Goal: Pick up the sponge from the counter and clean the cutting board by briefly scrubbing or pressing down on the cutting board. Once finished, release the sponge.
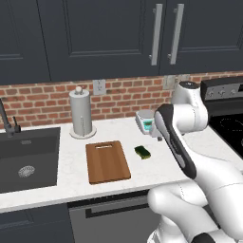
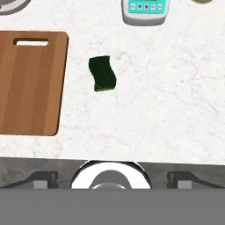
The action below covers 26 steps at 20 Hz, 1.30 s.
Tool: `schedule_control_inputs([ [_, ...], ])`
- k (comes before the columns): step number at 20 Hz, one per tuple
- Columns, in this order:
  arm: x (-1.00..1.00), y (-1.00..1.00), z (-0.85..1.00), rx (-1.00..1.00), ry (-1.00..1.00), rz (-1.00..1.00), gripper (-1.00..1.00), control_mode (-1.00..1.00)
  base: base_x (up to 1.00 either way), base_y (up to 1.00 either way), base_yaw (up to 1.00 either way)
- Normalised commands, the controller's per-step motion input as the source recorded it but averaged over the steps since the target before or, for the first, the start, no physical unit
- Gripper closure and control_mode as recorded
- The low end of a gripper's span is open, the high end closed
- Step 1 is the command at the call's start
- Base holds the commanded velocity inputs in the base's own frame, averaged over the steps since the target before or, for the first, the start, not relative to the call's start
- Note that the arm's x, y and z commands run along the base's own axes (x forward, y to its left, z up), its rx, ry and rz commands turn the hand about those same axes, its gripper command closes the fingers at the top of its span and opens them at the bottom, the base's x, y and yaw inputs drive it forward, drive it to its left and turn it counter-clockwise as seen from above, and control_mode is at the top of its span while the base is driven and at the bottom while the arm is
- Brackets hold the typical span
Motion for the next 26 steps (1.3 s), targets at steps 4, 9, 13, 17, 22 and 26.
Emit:
schedule_control_inputs([
  [4,0.0,0.0,-0.34,0.0,0.06,0.06,-1.0,-1.0,0.0,0.0,0.0],
  [9,0.12,0.05,-0.41,0.0,0.07,0.06,-1.0,-1.0,0.0,0.0,0.0],
  [13,0.44,0.19,-0.36,-0.02,0.08,0.05,-1.0,-1.0,0.0,0.0,0.0],
  [17,0.54,0.2,-0.33,-0.04,0.08,0.03,-1.0,-1.0,0.0,0.0,0.0],
  [22,0.44,0.07,-0.17,-0.01,0.05,0.03,-1.0,-1.0,0.0,0.0,0.0],
  [26,0.38,0.0,-0.14,0.0,0.05,0.05,-1.0,-1.0,0.0,0.0,0.0],
])
